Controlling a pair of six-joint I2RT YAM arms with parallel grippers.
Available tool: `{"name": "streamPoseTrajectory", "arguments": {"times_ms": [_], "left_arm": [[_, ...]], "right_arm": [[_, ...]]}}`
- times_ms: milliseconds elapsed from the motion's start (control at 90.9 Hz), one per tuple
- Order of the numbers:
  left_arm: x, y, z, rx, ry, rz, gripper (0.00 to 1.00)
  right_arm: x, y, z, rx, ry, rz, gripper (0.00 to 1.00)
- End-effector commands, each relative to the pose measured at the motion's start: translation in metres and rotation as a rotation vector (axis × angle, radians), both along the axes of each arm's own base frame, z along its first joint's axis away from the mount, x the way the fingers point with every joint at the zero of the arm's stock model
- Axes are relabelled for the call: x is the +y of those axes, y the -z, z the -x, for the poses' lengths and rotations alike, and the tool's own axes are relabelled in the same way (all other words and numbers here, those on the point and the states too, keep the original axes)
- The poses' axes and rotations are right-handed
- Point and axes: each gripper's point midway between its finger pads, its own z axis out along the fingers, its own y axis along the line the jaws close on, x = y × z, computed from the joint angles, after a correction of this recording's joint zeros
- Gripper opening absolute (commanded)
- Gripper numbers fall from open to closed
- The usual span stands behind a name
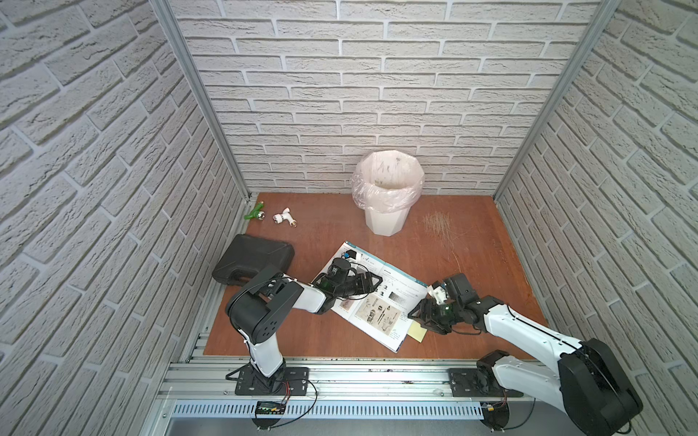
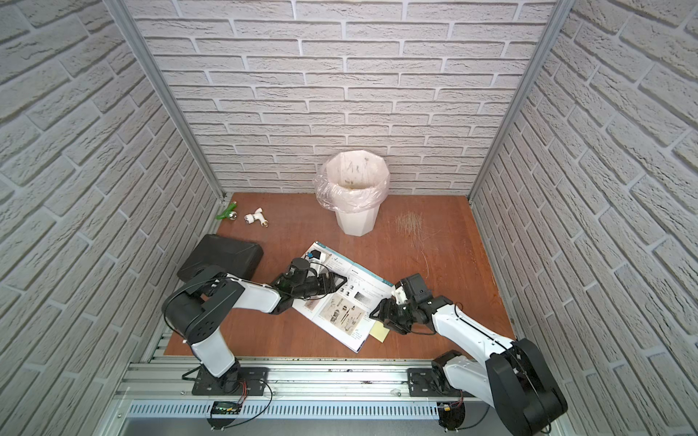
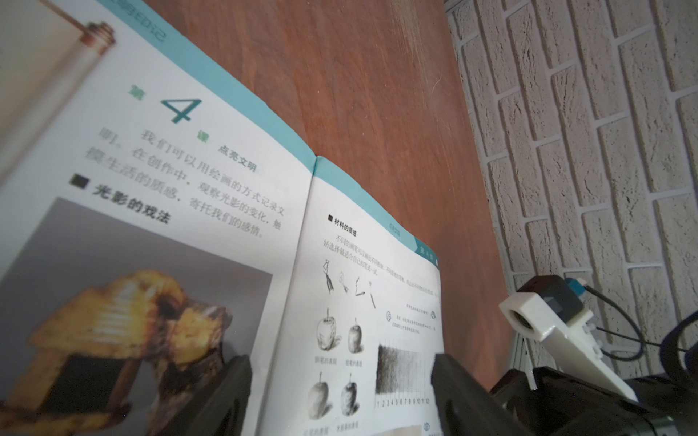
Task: Peel off the used sticky note
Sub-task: Turn the page of the book at the center of the board.
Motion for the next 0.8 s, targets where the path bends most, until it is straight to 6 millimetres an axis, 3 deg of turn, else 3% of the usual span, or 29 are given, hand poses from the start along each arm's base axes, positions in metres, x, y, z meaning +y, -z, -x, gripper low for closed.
{"name": "streamPoseTrajectory", "arguments": {"times_ms": [0, 418, 792], "left_arm": [[0.024, 0.047, 0.030, 0.161, -0.017, -0.123, 0.74], [0.023, 0.047, 0.032, 0.155, -0.009, -0.101, 0.74], [0.020, 0.039, 0.033, 0.137, 0.000, -0.073, 0.73]], "right_arm": [[0.015, -0.005, -0.012, -0.044, -0.006, -0.050, 0.69], [0.035, 0.003, -0.026, -0.052, -0.027, -0.058, 0.69], [0.043, -0.023, -0.046, -0.134, -0.003, -0.087, 0.66]]}}
